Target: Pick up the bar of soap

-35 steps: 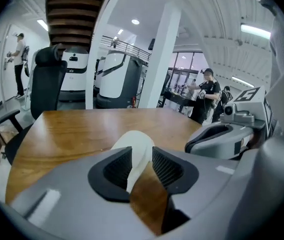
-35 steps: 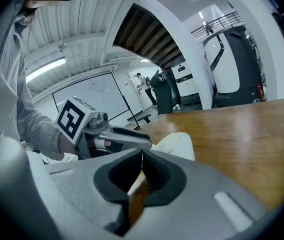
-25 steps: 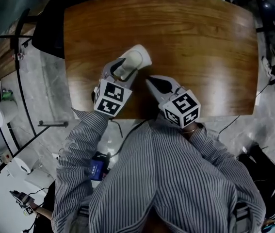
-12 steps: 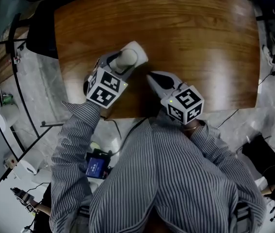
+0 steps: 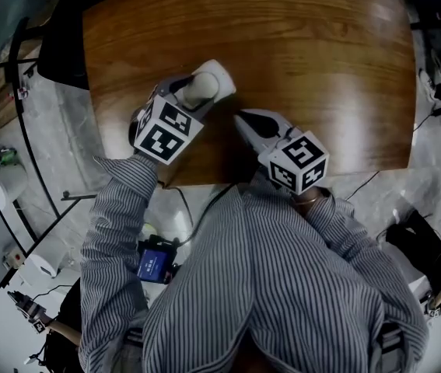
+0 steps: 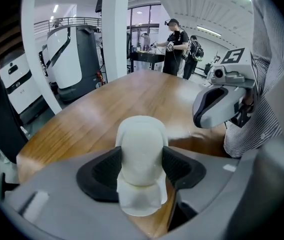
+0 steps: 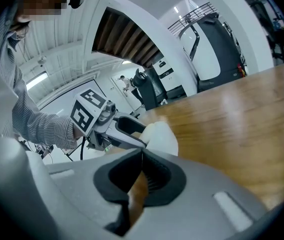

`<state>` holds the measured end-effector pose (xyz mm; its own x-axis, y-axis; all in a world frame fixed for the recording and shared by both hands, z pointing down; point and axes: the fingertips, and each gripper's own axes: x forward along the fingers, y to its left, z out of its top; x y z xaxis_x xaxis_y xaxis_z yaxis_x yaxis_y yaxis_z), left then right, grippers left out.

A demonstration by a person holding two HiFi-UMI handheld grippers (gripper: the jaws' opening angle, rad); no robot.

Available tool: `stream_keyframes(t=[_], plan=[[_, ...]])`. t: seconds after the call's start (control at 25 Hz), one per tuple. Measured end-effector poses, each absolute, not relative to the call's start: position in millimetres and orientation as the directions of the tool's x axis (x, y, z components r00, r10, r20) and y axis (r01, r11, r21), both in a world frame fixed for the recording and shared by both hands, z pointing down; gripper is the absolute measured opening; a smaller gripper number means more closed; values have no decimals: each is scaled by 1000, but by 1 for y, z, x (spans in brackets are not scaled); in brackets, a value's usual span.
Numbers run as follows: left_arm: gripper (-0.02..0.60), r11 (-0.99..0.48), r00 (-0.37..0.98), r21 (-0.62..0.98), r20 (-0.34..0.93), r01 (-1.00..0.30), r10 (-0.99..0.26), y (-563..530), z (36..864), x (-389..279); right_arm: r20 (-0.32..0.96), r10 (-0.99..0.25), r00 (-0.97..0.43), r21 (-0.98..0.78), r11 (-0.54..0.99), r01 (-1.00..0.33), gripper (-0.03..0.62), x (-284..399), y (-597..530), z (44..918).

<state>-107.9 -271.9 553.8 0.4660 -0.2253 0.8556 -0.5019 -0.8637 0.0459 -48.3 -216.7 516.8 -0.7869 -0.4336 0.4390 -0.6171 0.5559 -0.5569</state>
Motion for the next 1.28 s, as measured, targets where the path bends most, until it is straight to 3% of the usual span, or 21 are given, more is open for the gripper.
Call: stream_keyframes(t=[0.72, 1.28], plan=[[262, -673, 549, 132, 700, -728, -457, -262, 505, -111, 405, -415, -815, -500, 646, -577, 3, -44, -214, 485], [261, -443, 562, 352, 419, -825, -713, -221, 435, -117, 357, -382, -852, -429, 744, -513, 3, -50, -205, 447]])
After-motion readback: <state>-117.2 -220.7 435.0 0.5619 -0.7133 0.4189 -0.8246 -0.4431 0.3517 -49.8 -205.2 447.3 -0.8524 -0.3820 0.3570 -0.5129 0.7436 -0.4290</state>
